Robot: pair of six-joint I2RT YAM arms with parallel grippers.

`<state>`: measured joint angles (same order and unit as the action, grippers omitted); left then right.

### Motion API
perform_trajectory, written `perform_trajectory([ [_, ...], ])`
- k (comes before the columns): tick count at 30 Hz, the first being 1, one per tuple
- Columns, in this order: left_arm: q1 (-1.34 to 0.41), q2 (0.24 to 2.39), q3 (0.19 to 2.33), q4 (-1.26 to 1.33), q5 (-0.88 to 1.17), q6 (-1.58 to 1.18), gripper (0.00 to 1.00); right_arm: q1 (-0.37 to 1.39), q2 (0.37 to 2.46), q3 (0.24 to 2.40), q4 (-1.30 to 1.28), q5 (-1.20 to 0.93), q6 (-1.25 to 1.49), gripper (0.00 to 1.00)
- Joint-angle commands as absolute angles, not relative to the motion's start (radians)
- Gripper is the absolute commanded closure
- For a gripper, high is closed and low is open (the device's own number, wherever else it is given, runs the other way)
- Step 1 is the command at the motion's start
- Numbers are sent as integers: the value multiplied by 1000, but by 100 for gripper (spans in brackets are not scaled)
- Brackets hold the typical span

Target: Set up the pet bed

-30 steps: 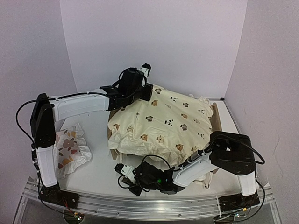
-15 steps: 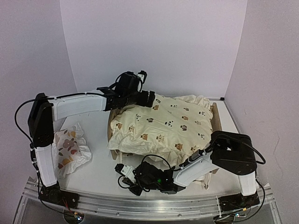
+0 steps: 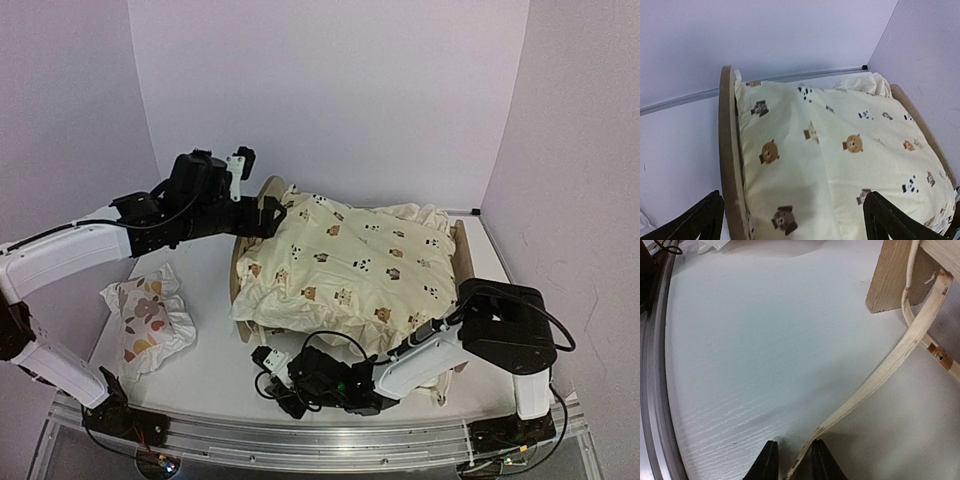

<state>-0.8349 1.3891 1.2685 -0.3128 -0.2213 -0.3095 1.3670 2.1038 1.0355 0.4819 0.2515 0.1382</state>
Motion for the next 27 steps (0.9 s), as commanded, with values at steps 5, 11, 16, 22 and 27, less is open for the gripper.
perform_trajectory([
  [5,-838,1224,1052,-460,-261,-454,12,1371,2046,1035,299,271,160,65],
  [11,-858,1122,945,-561,-255,-550,19,1371,1966,1053,174,292,114,48],
  [16,-870,1084,897,-596,-274,-591,18,1371,1883,1046,113,342,76,40],
  [22,-871,1093,969,-575,-297,-544,15,1371,1897,1131,103,311,21,40],
  [27,-870,1102,1046,-613,-358,-522,15,1371,1961,1206,190,308,-34,45],
])
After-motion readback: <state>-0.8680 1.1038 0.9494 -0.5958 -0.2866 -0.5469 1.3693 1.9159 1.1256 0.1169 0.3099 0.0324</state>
